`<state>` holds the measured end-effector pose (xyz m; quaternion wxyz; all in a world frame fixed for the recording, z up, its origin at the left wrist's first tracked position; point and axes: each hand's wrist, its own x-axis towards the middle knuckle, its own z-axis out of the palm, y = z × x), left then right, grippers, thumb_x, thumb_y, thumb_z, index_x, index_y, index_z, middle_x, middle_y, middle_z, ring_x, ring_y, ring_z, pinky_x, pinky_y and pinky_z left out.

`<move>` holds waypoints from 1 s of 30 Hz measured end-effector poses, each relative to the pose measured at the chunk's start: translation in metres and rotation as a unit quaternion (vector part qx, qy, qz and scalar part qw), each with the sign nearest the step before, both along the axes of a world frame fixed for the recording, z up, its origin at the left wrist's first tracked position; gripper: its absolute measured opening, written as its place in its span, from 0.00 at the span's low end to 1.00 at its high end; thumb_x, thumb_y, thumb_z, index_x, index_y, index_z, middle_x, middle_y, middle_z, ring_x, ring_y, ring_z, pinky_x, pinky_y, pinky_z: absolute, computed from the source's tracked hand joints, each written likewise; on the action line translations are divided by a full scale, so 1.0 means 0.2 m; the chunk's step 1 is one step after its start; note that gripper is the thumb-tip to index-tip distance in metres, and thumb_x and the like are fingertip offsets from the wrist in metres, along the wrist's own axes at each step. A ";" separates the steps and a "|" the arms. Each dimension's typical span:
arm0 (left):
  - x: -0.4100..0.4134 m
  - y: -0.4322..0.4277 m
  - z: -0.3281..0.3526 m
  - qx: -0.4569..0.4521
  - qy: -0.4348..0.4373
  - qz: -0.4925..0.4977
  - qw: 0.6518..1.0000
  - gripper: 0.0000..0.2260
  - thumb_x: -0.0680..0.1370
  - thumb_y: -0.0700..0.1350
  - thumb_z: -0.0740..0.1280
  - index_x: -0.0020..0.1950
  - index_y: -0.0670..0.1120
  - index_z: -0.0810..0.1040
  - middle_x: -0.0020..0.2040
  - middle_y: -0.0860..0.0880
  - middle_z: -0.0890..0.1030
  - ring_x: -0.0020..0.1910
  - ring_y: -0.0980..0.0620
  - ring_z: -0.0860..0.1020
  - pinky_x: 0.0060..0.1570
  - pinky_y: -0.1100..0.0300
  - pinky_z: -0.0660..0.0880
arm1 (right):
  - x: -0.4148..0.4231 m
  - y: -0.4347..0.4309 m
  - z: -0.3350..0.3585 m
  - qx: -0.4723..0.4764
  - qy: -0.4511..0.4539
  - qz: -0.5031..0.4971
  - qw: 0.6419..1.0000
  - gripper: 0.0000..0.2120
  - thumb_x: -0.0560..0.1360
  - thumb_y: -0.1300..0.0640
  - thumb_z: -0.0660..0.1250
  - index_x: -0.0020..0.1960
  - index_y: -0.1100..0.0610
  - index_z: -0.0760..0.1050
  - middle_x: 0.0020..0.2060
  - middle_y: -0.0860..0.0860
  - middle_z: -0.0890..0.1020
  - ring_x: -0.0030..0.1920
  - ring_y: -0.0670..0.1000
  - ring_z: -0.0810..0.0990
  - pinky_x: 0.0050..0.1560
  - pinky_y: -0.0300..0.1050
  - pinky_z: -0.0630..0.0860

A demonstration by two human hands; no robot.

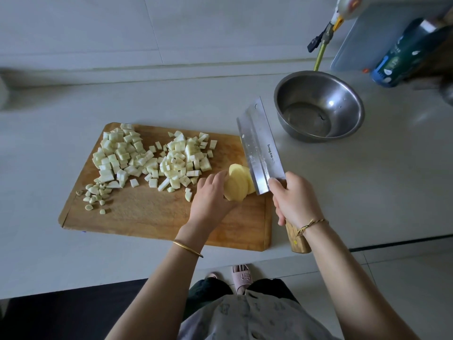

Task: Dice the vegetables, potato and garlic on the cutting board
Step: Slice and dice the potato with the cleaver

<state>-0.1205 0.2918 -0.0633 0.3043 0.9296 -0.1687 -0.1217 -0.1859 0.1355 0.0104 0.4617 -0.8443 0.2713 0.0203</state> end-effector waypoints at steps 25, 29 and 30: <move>0.09 -0.09 0.10 0.043 0.036 -0.007 0.998 0.33 0.67 0.44 0.76 0.67 0.44 0.65 0.61 0.45 0.71 0.60 0.43 0.69 0.53 0.52 0.71 | -0.02 0.00 -0.01 -0.020 -0.003 0.036 0.999 0.14 0.77 0.57 0.58 0.34 0.58 0.60 0.26 0.59 0.72 0.16 0.52 0.70 0.22 0.43 0.68; 0.12 -0.06 0.16 0.203 0.011 -0.073 0.976 0.29 0.70 0.39 0.73 0.66 0.44 0.64 0.60 0.44 0.70 0.60 0.43 0.69 0.48 0.55 0.74 | -0.02 0.04 0.02 -0.064 -0.007 0.068 0.996 0.16 0.78 0.56 0.58 0.33 0.58 0.60 0.22 0.55 0.70 0.15 0.49 0.69 0.25 0.49 0.73; 0.12 -0.06 0.16 0.241 -0.003 -0.096 0.966 0.27 0.71 0.38 0.72 0.66 0.44 0.64 0.61 0.44 0.70 0.62 0.43 0.68 0.49 0.55 0.75 | -0.01 0.05 0.01 -0.078 -0.005 0.072 0.994 0.17 0.78 0.56 0.59 0.33 0.58 0.60 0.22 0.54 0.70 0.17 0.49 0.68 0.25 0.48 0.72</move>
